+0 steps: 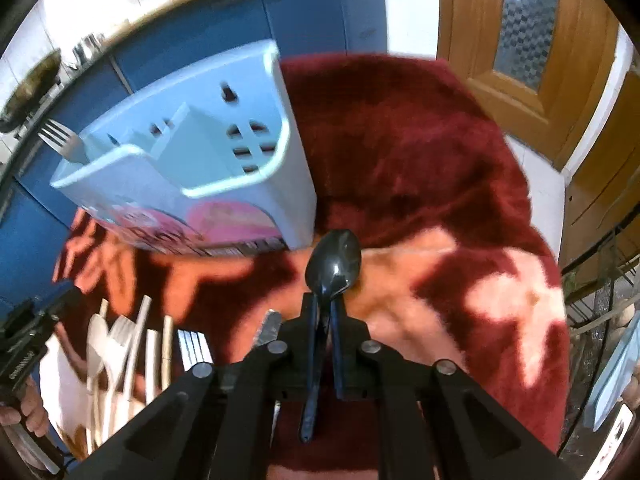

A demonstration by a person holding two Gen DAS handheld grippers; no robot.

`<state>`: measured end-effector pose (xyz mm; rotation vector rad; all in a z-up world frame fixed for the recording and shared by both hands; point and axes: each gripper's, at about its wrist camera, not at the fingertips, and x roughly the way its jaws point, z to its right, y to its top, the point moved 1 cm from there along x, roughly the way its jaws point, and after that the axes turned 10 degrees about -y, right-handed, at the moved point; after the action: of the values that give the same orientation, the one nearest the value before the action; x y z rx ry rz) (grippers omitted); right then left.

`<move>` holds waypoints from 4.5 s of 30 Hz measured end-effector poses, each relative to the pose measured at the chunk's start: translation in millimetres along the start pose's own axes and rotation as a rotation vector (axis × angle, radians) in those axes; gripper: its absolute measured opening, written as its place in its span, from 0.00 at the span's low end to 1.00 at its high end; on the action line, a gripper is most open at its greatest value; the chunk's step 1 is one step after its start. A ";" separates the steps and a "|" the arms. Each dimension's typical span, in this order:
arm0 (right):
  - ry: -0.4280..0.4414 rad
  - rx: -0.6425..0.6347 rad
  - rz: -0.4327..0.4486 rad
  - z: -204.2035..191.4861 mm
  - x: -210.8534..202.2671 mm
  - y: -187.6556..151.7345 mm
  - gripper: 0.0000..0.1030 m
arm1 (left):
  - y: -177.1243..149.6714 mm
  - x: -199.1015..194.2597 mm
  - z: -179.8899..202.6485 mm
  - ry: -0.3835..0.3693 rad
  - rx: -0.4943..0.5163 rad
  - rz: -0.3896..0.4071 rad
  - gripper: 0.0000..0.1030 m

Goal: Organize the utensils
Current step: 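Withdraw both tools from the caddy back over the utensil row, then grasp the beige plastic spoon with the left tool while the right tool grasps a silver knife, then lift the beige spoon with the left tool while the right tool lifts the knife toward the caddy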

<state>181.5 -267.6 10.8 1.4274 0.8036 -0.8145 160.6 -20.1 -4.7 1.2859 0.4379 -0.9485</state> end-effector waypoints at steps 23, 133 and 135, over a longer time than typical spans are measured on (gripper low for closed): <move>0.062 0.022 0.736 -53.3 -37.3 69.3 0.09 | 4.4 -14.3 1.2 0.007 -0.014 0.127 0.27; -0.010 -0.290 -0.308 -43.9 -10.1 -58.3 0.17 | -50.0 -10.9 6.7 0.025 0.120 -0.320 0.11; -0.012 -0.292 -0.292 -44.3 -11.1 -59.1 0.16 | -50.3 -11.2 7.0 0.025 0.121 -0.319 0.11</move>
<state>125.5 -222.5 -9.4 1.0596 1.0911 -0.8840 112.8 -22.3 -25.1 1.3625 0.6258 -1.2423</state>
